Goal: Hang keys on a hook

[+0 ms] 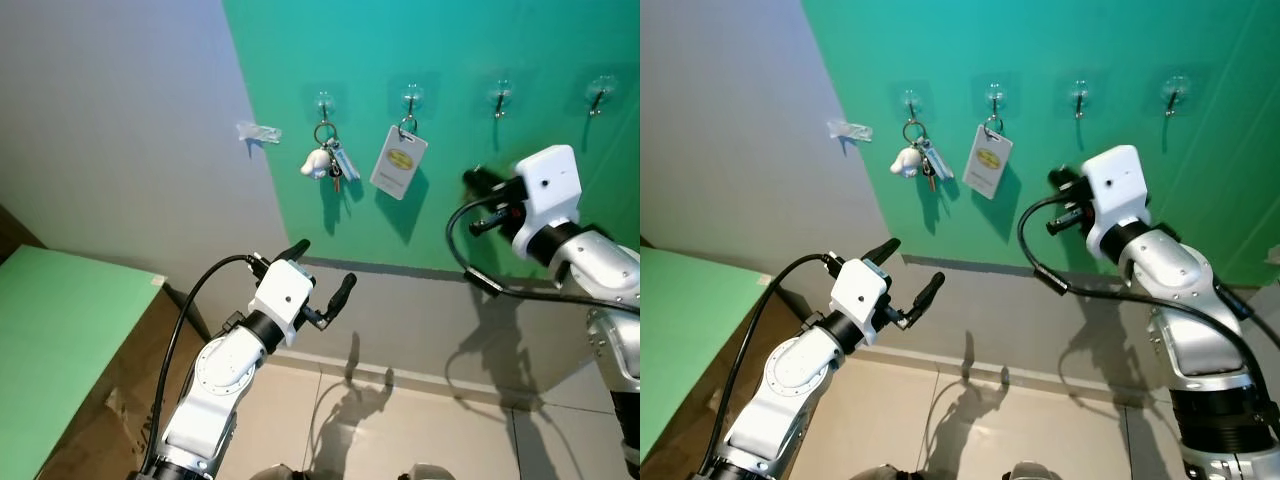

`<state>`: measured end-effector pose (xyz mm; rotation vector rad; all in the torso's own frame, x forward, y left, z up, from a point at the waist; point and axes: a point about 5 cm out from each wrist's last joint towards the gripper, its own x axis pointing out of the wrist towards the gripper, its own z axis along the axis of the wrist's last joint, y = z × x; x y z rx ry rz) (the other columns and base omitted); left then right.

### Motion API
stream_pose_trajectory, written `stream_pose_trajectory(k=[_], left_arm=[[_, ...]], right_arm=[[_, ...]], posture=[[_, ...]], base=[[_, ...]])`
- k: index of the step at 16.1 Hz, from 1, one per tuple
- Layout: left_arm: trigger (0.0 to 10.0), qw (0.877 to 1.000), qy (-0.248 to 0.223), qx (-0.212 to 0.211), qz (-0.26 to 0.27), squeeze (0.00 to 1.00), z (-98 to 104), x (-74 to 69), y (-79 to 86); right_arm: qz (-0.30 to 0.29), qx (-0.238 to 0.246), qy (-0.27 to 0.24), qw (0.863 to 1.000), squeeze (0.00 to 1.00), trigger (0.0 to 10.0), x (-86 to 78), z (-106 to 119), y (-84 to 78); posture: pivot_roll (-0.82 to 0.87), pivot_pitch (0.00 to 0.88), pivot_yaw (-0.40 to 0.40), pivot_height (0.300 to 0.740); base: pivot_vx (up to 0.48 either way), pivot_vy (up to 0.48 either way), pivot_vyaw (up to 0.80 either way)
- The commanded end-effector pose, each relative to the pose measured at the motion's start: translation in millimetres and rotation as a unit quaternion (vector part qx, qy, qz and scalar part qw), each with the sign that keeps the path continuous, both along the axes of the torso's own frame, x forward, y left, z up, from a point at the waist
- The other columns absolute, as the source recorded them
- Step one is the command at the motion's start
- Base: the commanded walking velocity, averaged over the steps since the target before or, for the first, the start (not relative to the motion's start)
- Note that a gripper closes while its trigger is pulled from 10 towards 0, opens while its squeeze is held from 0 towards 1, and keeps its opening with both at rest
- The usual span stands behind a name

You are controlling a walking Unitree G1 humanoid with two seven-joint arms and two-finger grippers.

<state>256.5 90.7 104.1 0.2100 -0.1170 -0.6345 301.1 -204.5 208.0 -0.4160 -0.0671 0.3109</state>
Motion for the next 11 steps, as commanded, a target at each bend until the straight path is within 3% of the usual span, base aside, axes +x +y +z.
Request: stream_pose_trajectory(k=[1,6,8,11], left_arm=[[10.0,1.0,0.002,0.011,0.005,0.0,-1,0.4,4.0],[10.0,1.0,0.0,0.014,0.003,0.0,-1,2.2,3.3],[10.0,1.0,-0.001,0.014,0.005,0.0,0,1.1,3.2],[10.0,1.0,0.0,0.013,0.006,0.0,0,-0.1,3.0]], right_arm=[[0.001,-0.035,-0.034,0.999,0.0,10.0,-0.8,4,2.6],[0.013,-0.064,-0.095,0.993,0.0,10.0,1.0,25,2.7],[0.013,-0.099,-0.137,0.986,0.0,10.0,3.6,37,1.2],[0.016,-0.104,-0.145,0.984,0.0,10.0,4.4,39,2.3]], posture=[[-0.24,0.066,0.143,0.74],[-0.25,0.065,0.144,0.74],[-0.25,0.07,0.138,0.74],[-0.24,0.076,0.134,0.74]], base=[[0.0,0.0,0.0],[0.0,0.0,0.0],[0.0,0.0,0.0],[0.0,0.0,0.0]])
